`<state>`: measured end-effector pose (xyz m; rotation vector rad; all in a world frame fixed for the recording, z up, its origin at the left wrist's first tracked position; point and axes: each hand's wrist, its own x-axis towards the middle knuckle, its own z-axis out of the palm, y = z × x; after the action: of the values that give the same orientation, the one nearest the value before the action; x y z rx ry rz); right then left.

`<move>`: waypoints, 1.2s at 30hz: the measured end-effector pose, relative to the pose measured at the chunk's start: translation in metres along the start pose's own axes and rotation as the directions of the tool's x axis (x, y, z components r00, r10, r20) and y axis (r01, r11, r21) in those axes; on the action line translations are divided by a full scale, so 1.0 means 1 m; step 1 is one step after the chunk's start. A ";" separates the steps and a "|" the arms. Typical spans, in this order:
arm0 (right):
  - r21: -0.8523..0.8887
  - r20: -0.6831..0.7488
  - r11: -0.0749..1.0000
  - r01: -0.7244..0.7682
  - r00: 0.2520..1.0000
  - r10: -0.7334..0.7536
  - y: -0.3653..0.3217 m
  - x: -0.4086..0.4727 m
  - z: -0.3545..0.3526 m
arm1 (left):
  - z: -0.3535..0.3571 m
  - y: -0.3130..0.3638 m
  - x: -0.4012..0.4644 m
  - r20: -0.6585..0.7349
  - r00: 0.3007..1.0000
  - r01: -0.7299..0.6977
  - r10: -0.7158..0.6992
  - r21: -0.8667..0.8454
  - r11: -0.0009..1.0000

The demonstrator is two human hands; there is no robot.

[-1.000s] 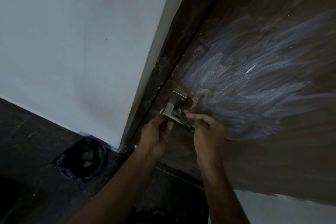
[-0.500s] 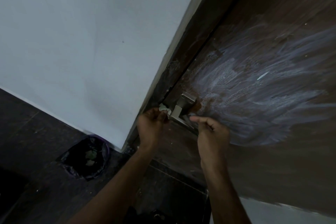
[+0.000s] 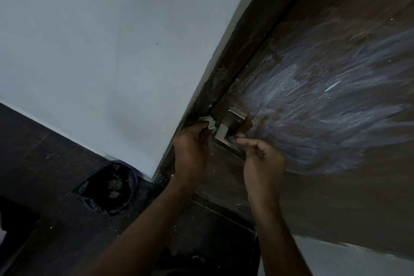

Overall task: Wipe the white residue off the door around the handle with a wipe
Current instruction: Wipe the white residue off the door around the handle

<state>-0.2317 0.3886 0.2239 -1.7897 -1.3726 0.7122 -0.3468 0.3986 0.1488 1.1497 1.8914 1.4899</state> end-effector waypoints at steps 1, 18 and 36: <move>-0.029 -0.052 0.997 0.076 0.996 -0.078 0.000 -0.003 0.001 | 0.000 0.001 0.000 -0.005 1.000 0.002 -0.002 -0.001 1.000; 0.225 0.168 0.857 -0.463 0.885 0.434 0.072 -0.017 0.043 | 0.020 -0.019 -0.012 0.193 0.940 0.312 -0.282 -0.150 0.938; 0.582 0.557 0.360 -0.729 0.680 0.477 0.063 0.010 0.067 | 0.006 -0.035 0.000 0.403 0.858 0.407 -0.318 -0.159 0.899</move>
<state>-0.2479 0.4049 0.1342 -1.4145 -0.2822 1.7506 -0.3529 0.3996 0.1143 0.8280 1.5186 1.1559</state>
